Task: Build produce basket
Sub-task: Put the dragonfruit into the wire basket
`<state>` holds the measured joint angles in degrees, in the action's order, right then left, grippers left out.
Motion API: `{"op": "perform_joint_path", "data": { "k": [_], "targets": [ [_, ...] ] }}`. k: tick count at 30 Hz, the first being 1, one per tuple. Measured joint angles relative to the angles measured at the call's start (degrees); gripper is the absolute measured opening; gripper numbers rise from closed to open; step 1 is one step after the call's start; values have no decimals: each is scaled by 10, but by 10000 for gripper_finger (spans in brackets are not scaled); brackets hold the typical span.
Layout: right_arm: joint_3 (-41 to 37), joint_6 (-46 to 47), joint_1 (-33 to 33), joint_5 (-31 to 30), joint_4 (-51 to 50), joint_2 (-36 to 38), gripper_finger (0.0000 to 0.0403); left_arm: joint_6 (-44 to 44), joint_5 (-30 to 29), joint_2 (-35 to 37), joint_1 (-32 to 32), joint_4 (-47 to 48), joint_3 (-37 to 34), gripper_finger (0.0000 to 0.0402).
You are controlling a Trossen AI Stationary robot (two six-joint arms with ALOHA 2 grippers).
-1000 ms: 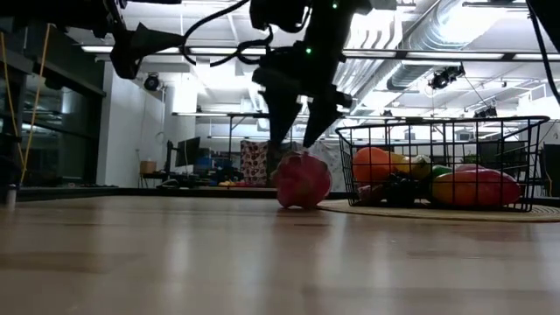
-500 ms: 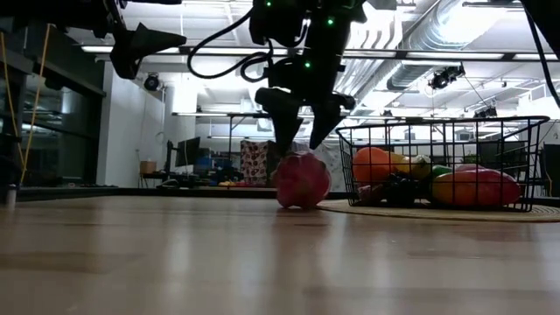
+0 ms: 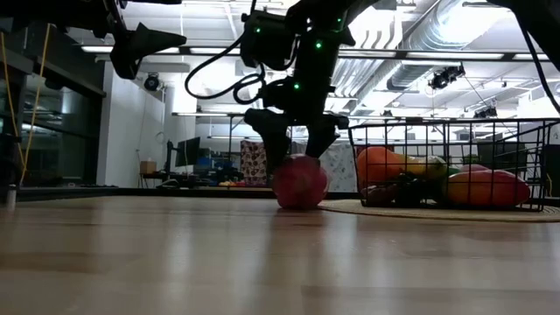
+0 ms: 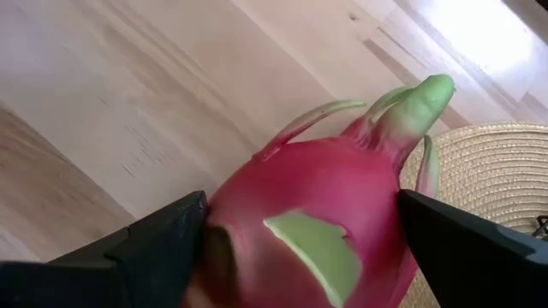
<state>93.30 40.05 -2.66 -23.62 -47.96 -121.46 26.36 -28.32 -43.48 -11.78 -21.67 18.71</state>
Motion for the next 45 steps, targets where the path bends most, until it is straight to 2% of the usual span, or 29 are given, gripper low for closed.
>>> {"op": "perform_joint_path", "data": {
  "k": [13, 16, 25, 31, 35, 39, 43, 45],
  "targets": [
    [-2, -1, 0, 4, 0, -2, 361, 0, 0, 0, 0, 0, 0, 261],
    [-3, -5, 1, 5, 3, -2, 336, 0, 0, 0, 0, 0, 0, 261],
    [-5, -31, 22, -21, 10, 8, 224, 0, 0, 0, 0, 0, 0, 261],
    [-8, -73, 56, -18, 44, 45, 202, -11, -7, 0, 0, 4, 0, 261],
    [-7, -100, 97, -93, 50, 84, 201, -11, -9, 0, 0, 4, 0, 261],
    [-7, -98, 149, -210, -3, 133, 200, -11, -9, 0, 0, 5, 0, 261],
    [-5, -26, 197, -308, -115, 184, 200, -11, -9, 0, 0, 6, 0, 261],
    [-5, 29, 213, -338, -179, 207, 200, -11, -9, 0, 0, 6, 0, 261]
  ]
}}
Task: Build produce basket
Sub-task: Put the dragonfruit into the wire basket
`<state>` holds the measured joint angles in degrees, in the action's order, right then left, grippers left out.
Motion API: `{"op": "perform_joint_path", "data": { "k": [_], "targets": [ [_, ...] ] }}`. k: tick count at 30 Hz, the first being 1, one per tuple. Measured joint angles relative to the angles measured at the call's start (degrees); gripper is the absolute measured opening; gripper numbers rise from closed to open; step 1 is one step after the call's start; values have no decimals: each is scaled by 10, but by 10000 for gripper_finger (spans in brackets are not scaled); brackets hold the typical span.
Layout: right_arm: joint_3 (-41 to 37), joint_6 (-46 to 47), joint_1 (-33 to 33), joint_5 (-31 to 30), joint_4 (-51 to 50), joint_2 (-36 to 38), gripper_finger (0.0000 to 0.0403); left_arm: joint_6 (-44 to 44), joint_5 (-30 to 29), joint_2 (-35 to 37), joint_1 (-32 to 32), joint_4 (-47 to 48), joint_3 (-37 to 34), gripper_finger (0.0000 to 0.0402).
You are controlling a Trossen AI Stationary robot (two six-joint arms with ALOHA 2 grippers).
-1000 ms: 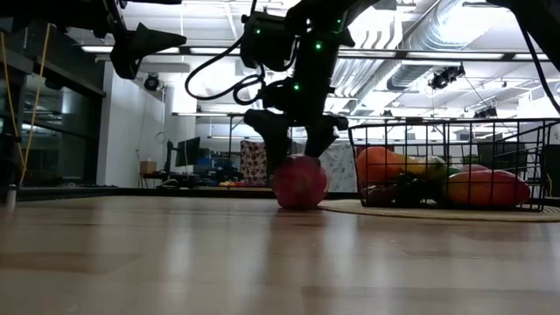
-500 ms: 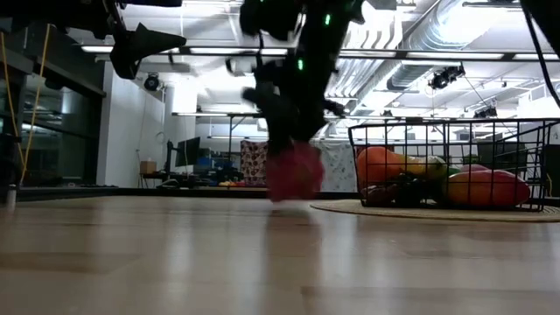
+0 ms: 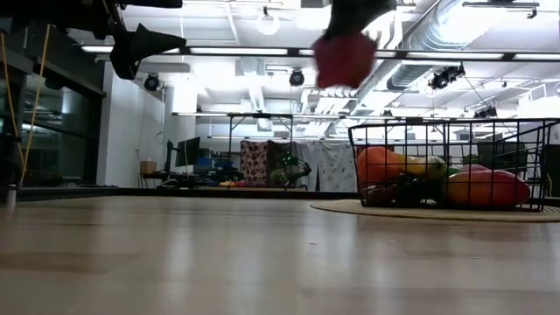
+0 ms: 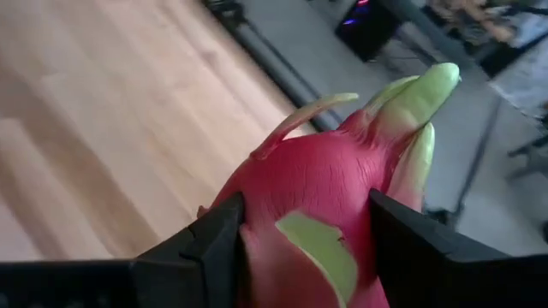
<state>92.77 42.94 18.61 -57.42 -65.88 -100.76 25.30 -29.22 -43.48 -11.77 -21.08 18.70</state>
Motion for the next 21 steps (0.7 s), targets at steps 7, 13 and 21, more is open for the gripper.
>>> {"op": "perform_joint_path", "data": {
  "k": [7, 13, 21],
  "targets": [
    [0, 239, 16, -34, -245, 49, 201, 0, -16, 0, 0, 0, 0, 261],
    [-87, 290, -39, 68, -230, 106, 205, 1, -15, -4, 0, 5, 0, 261],
    [-272, 239, -98, 124, -27, 206, 206, 2, -20, -12, 0, 3, 0, 261]
  ]
}}
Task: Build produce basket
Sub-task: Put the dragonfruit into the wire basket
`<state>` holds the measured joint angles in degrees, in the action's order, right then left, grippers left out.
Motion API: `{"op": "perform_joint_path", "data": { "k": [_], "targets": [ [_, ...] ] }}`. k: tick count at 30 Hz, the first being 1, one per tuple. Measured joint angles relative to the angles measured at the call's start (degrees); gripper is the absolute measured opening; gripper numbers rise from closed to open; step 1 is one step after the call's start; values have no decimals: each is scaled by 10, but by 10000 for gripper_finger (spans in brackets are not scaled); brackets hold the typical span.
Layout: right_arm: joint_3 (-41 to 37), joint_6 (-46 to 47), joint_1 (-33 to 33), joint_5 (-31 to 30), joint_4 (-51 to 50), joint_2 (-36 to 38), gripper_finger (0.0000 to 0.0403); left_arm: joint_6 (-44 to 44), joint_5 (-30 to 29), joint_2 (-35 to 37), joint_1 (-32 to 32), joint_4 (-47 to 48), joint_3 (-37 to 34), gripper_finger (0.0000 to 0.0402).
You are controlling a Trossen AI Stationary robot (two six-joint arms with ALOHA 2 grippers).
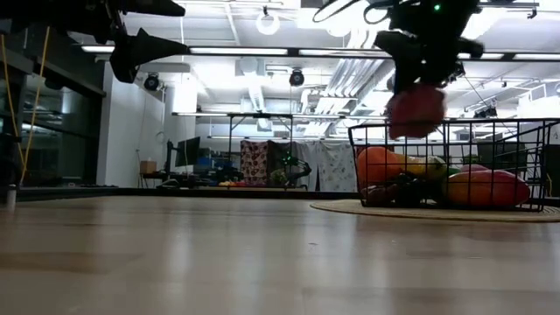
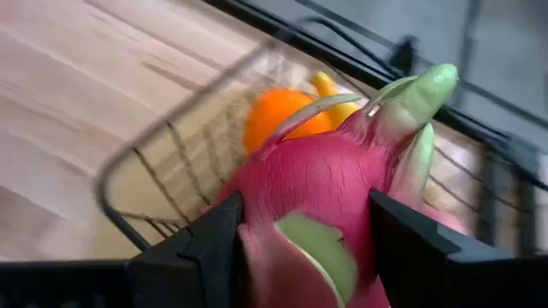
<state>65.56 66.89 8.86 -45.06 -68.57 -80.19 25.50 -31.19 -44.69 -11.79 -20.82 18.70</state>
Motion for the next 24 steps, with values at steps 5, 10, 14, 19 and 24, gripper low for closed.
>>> {"op": "perform_joint_path", "data": {
  "k": [5, 10, 14, 19, 24],
  "targets": [
    [-72, -112, -39, 3, 195, 41, 206, 0, -8, 0, 0, 0, 0, 261],
    [-105, -159, -85, 55, 281, 46, 206, 4, -10, 0, 0, 0, 0, 261],
    [-106, -141, -103, 61, 275, 45, 207, 4, -10, 0, 0, 0, 0, 261],
    [-106, -159, -108, 73, 264, 48, 207, 4, -10, 0, 0, 0, 0, 261],
    [-106, -162, -108, 58, 264, 48, 207, 4, -10, 0, 0, 0, 0, 261]
  ]
}}
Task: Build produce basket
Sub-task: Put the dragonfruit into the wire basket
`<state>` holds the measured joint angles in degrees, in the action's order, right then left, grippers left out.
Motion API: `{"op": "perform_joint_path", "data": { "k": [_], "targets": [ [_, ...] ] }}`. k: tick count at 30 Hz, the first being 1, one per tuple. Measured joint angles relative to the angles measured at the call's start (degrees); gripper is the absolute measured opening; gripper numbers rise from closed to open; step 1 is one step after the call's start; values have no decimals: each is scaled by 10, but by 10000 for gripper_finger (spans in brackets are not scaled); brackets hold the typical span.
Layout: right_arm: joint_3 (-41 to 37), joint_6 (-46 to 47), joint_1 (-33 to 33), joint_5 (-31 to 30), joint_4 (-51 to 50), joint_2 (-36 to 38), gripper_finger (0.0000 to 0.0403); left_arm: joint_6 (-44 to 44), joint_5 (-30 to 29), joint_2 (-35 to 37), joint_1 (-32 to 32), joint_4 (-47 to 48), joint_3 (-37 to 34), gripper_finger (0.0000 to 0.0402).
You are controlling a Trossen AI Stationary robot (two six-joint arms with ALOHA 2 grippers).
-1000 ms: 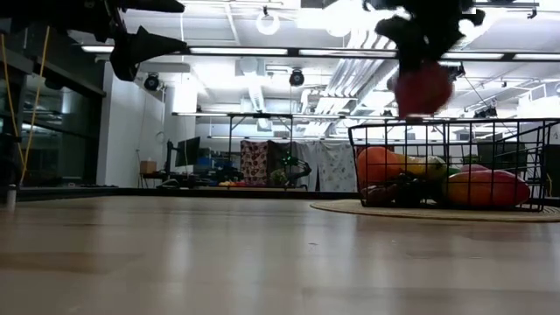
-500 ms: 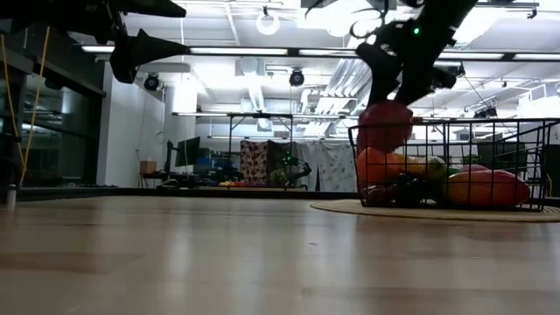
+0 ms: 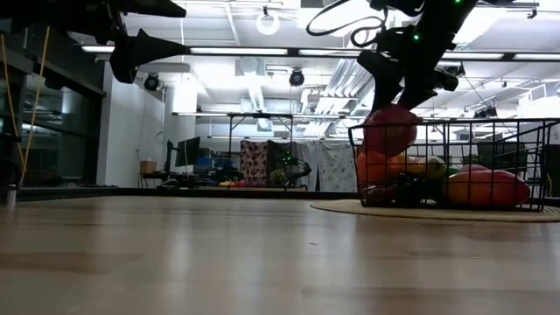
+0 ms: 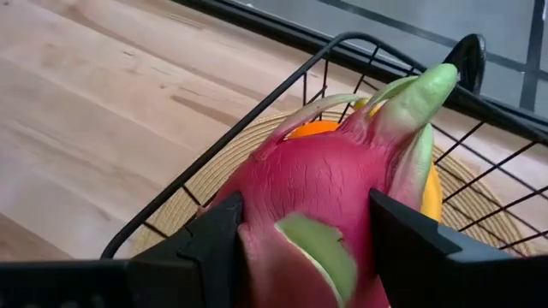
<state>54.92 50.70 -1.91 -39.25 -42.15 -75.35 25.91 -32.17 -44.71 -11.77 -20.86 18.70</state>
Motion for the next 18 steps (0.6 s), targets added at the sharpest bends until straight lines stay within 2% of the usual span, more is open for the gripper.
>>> {"op": "perform_joint_path", "data": {
  "k": [5, 8, 15, 18],
  "targets": [
    [0, -43, 0, 11, 0, 0, 208, 0, 0, 0, 0, 0, 0, 261],
    [0, -48, 0, 14, 0, 0, 224, 0, 0, 0, 0, 0, 0, 261],
    [0, -47, 0, -9, 0, 0, 336, -1, 0, 0, 0, 0, 0, 261],
    [1, -54, 0, -9, -3, 10, 370, -6, 0, 0, 0, 0, 0, 261]
  ]
}}
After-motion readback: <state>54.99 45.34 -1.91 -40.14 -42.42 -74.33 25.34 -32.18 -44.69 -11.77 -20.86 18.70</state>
